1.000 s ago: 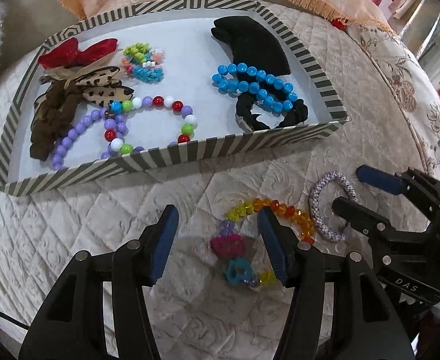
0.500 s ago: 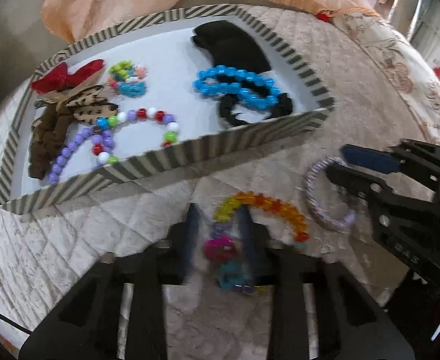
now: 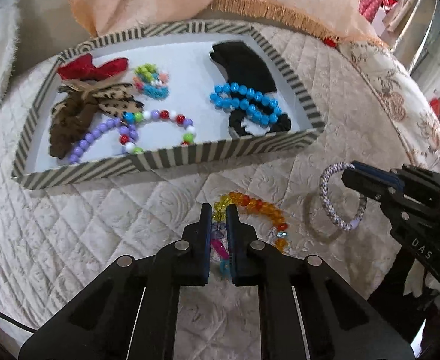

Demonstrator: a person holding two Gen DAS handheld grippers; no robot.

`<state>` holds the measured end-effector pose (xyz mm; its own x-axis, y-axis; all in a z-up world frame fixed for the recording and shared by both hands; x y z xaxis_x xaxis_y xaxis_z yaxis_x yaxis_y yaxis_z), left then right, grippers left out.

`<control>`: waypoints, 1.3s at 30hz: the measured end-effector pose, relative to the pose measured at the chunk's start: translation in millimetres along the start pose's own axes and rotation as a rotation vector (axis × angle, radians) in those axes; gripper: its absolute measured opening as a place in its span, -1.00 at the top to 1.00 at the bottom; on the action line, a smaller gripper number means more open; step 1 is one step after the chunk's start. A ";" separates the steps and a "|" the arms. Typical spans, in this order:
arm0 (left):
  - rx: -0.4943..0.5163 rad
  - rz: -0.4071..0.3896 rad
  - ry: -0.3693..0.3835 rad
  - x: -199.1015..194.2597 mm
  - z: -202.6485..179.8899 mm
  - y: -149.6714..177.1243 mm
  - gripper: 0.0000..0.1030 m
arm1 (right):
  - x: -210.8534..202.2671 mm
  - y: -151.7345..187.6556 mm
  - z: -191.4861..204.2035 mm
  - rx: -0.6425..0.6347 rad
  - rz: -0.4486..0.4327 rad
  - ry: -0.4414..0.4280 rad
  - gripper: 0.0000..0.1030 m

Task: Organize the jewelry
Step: 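Grasp rainbow bracelet with pink heart in left gripper while right grasps braided lavender bracelet, then carry both held bracelets over the striped tray and lower them inside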

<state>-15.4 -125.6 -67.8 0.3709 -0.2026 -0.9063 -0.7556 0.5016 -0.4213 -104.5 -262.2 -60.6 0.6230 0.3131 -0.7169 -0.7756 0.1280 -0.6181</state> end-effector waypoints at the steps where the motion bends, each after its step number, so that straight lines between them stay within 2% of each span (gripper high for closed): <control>1: -0.001 -0.012 -0.001 -5.6 0.9 -1.4 0.84 | -2.4 -1.2 1.2 -0.003 -0.005 0.000 0.86; 15: -0.032 -0.101 -0.030 -53.6 14.0 -11.7 0.84 | -24.3 -11.4 12.2 -0.005 -0.043 -0.016 0.86; 39: -0.096 -0.144 -0.084 -74.3 50.1 -33.9 0.84 | -12.9 -38.5 30.1 -0.044 -0.037 -0.041 0.86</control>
<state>9.7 -85.4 15.4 0.5195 -0.1935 -0.8323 -0.7381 0.3891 -0.5511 -85.8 -242.8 -17.9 0.6454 0.3475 -0.6802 -0.7466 0.0990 -0.6578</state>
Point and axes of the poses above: each gripper's, at about its wrist camera, not at the fingertips, and x roughly the way its jaws point, z to its left, y to its underside, the point moved 5 cm from there along x, roughly the way its jaws point, and after that the axes turned 11 degrees about -y, right-handed, at the moved point
